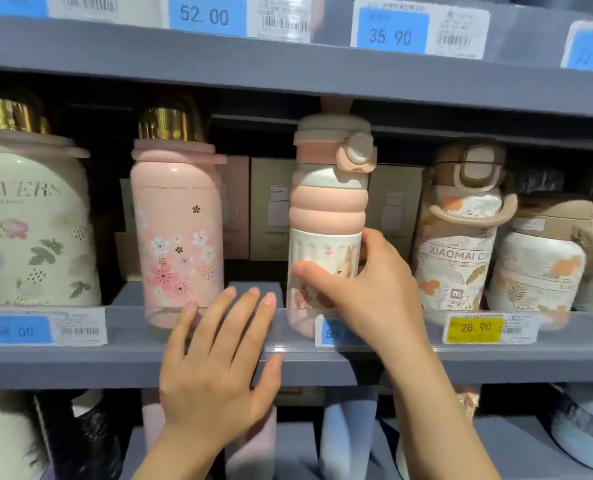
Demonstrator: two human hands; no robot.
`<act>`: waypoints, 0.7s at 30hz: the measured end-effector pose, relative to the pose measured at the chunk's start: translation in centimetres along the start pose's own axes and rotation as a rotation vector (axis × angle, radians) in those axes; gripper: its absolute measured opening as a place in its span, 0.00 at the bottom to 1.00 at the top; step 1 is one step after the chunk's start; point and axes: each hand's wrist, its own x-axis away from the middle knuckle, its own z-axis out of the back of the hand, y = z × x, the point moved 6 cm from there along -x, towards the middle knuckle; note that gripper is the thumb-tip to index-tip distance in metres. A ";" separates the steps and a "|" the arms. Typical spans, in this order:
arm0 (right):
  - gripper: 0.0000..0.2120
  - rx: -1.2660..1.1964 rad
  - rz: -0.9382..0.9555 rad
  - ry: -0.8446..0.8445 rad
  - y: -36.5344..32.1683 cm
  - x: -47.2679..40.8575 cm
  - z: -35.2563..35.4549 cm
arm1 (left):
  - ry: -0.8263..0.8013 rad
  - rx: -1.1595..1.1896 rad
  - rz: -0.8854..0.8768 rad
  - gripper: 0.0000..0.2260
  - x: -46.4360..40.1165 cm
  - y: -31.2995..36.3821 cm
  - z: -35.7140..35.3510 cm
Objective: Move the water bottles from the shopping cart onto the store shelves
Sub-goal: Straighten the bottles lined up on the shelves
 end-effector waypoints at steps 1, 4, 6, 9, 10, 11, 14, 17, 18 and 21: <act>0.33 0.051 0.005 0.031 -0.2 0.2 -0.1 | 0.004 0.000 0.003 0.21 0.0 0.0 0.0; 0.37 0.168 -0.007 0.142 -0.2 0.3 -0.4 | 0.012 0.007 0.006 0.21 0.0 0.0 0.0; 0.38 0.227 0.001 0.212 -0.1 0.3 -0.6 | 0.018 0.010 0.013 0.21 0.0 0.0 0.0; 0.38 0.264 0.007 0.246 -0.1 0.3 -0.7 | 0.027 0.003 0.012 0.20 0.0 0.1 -0.1; 0.39 0.269 0.002 0.244 -0.1 0.3 -0.7 | 0.031 0.001 0.010 0.20 0.0 0.1 -0.1; 0.39 0.273 -0.002 0.242 -0.1 0.3 -0.7 | 0.035 0.001 0.009 0.20 0.0 0.1 -0.1; 0.38 0.285 0.000 0.226 -0.1 0.2 -0.7 | 0.035 0.008 0.011 0.20 -0.1 0.1 0.0; 0.38 0.281 0.001 0.232 -0.1 0.3 -0.5 | 0.024 0.010 0.019 0.20 -0.1 0.1 0.0; 0.38 0.286 0.002 0.230 -0.2 0.3 -0.5 | 0.018 0.010 0.029 0.20 -0.1 0.1 0.1; 0.38 0.302 0.018 0.215 -0.4 0.3 -0.6 | 0.004 0.017 0.055 0.20 0.0 0.3 0.3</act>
